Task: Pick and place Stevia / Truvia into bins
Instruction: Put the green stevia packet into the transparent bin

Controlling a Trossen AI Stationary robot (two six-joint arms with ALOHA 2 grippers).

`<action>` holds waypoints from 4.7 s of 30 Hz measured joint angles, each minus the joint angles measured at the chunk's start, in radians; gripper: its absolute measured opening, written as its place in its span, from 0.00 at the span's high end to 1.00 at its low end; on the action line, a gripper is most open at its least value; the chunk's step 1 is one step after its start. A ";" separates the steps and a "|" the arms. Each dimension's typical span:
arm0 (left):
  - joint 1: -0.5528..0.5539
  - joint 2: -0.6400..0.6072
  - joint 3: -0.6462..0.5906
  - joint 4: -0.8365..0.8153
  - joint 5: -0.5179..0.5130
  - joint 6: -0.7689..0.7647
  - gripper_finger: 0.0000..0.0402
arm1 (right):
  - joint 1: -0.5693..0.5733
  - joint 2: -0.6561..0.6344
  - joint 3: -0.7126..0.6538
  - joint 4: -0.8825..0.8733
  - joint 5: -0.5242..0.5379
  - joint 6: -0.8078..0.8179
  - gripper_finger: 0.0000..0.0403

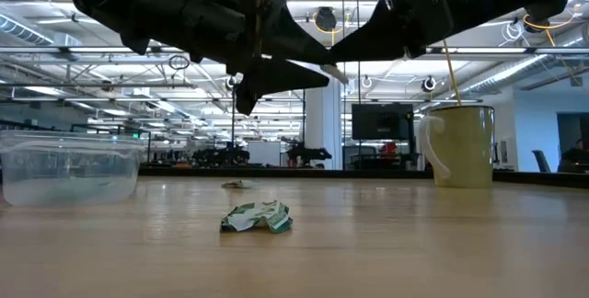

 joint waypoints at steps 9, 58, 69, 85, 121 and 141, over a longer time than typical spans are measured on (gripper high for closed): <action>0.010 0.000 0.000 0.000 0.011 0.012 0.93 | 0.000 0.000 0.000 0.021 -0.052 0.002 1.00; -0.180 -0.469 -0.008 -1.096 -0.392 -0.112 0.67 | -0.006 0.000 0.000 -0.024 -0.051 0.005 0.53; 0.084 -0.205 -0.009 -0.866 -0.199 0.199 0.67 | -0.013 0.001 0.000 -0.030 -0.053 0.005 0.53; 0.125 -0.040 -0.009 -0.727 -0.187 0.238 0.81 | -0.013 0.001 0.000 -0.066 -0.053 0.005 0.53; -0.499 -0.494 -0.009 -1.222 -0.235 -0.455 0.81 | -0.025 0.001 0.000 -0.111 -0.235 0.109 0.52; -0.705 -0.154 -0.004 -1.219 0.044 -0.768 0.68 | -0.057 0.001 0.000 -0.107 -0.235 0.057 0.53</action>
